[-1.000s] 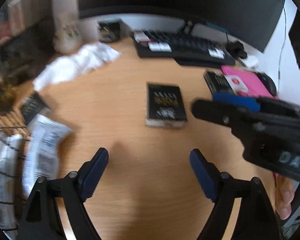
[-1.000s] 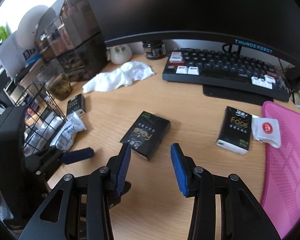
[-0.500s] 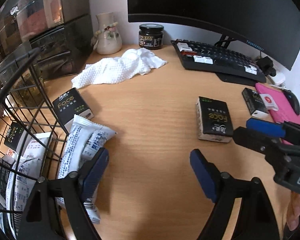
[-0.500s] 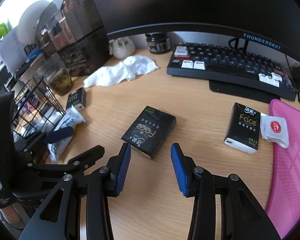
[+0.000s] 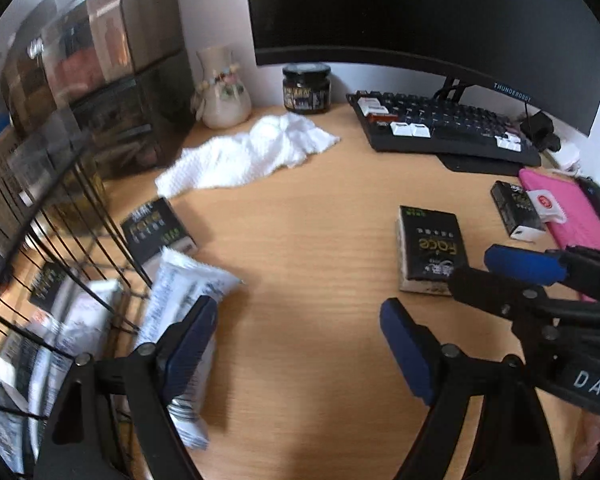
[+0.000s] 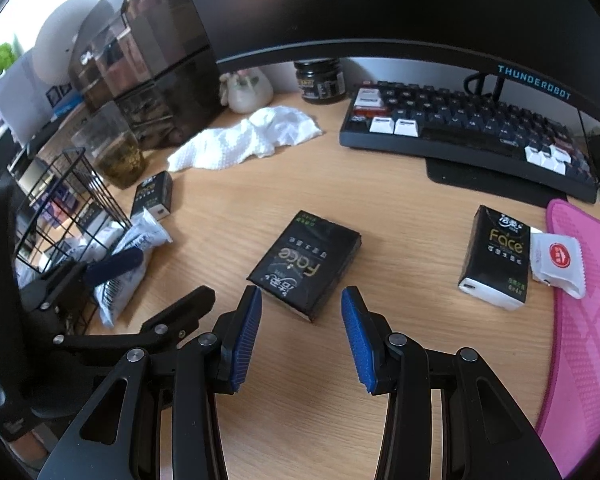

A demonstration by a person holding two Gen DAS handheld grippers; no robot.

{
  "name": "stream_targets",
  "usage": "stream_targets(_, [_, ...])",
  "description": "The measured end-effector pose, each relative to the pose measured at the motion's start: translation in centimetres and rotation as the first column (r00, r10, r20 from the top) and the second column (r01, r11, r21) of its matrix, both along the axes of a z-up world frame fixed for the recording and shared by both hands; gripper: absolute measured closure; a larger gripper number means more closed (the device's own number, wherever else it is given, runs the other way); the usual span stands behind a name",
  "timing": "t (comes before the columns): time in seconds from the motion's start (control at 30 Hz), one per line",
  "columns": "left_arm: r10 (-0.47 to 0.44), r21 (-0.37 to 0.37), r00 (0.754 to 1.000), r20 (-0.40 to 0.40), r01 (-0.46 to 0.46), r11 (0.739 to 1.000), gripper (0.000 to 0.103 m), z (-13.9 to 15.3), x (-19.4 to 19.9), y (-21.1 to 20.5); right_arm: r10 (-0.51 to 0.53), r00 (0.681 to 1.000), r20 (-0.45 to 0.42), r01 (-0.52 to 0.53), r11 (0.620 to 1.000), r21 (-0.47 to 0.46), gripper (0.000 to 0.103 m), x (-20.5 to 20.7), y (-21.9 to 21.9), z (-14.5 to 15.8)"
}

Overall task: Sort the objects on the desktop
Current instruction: 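Move both open tools back over the desk toward the remaining packs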

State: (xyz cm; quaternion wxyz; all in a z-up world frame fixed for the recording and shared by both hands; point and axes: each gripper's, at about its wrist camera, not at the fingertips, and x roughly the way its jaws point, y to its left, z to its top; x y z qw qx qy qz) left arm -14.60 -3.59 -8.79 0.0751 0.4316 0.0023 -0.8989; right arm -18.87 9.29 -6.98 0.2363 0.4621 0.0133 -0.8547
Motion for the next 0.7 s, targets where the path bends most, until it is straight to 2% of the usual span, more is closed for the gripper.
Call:
stream_targets(0.13, [-0.002,0.026,1.000,0.012,0.002,1.000,0.017,-0.4,-0.4,-0.5,0.006,1.000,-0.003,-0.006,1.000,0.001,0.061,0.1,-0.3,0.2])
stream_targets(0.43, [0.048,-0.047,0.999,-0.024,-0.049,0.998,0.017,-0.2,0.2,0.4,0.006,1.000,0.005,-0.006,1.000,0.000,0.061,-0.2,-0.4,-0.1])
stream_targets(0.5, [0.087,-0.068,0.996,-0.036,-0.089,0.994,0.017,0.1,0.4,0.0,0.007,1.000,0.006,-0.007,1.000,0.002,0.061,-0.2,-0.4,-0.1])
stream_targets(0.7, [0.104,-0.044,0.995,-0.008,-0.105,0.994,0.017,-0.5,0.6,-0.7,0.005,1.000,0.000,-0.005,1.000,0.000,0.060,-0.2,-0.5,0.3])
